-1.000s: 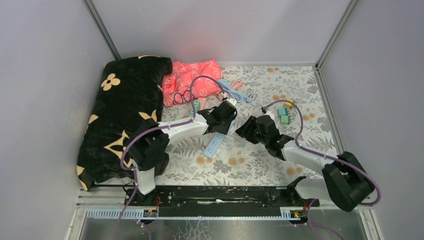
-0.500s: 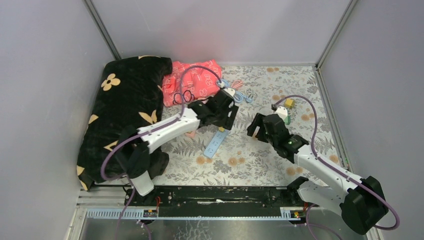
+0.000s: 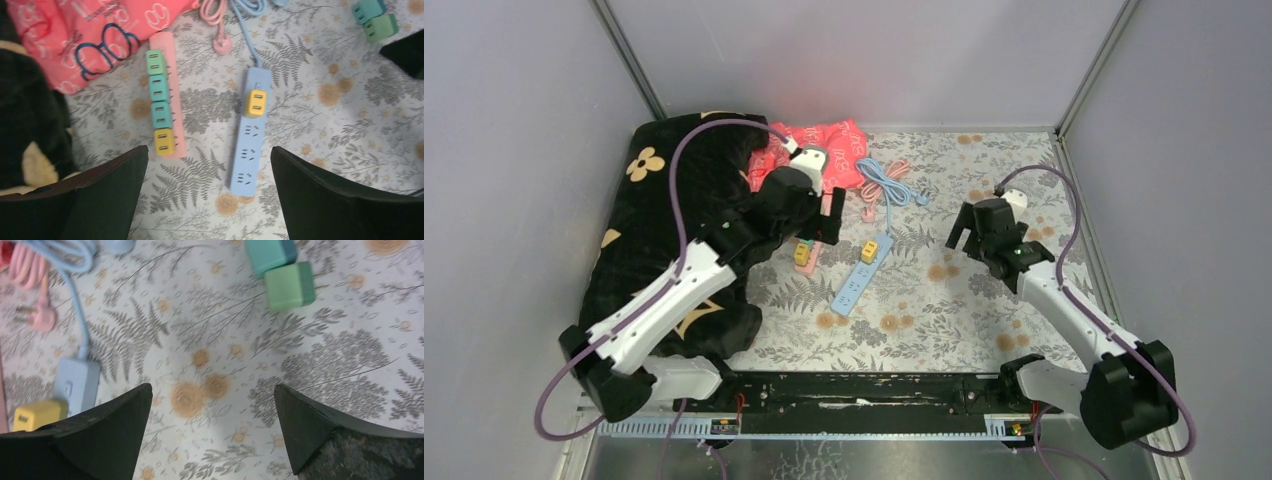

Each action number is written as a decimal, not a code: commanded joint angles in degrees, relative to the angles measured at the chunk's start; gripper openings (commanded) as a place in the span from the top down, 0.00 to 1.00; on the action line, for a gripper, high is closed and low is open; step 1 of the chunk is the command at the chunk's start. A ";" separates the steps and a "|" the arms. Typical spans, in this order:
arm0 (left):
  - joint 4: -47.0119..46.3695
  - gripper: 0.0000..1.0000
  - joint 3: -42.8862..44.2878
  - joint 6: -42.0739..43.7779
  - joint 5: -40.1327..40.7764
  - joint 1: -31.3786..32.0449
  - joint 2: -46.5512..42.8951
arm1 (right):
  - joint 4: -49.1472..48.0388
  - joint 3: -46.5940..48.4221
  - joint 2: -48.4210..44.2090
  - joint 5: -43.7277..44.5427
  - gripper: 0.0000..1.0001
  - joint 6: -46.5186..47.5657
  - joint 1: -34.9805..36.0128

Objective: Insert the plug
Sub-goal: Adjust the plug at the center of the board.

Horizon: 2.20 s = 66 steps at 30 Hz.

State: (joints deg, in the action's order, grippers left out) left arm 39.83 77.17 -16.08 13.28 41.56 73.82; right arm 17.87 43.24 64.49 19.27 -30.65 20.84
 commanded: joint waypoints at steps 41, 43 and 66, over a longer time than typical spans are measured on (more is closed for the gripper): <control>-6.33 0.00 -14.46 4.32 8.16 -8.10 -7.23 | -3.79 18.46 35.00 -15.77 0.24 16.67 -24.09; -6.35 0.00 -14.44 4.32 7.89 -8.24 -7.15 | -3.93 17.76 34.77 -18.49 0.26 16.05 -24.09; -6.33 0.00 -14.34 4.30 5.55 -8.77 -6.61 | -0.13 12.81 25.21 -32.31 0.30 17.30 -20.93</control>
State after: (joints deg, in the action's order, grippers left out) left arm 36.84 63.48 -12.23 19.22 33.30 67.24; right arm 16.53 55.86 92.62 -14.98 -15.77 -0.40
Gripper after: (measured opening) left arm 0.997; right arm 0.668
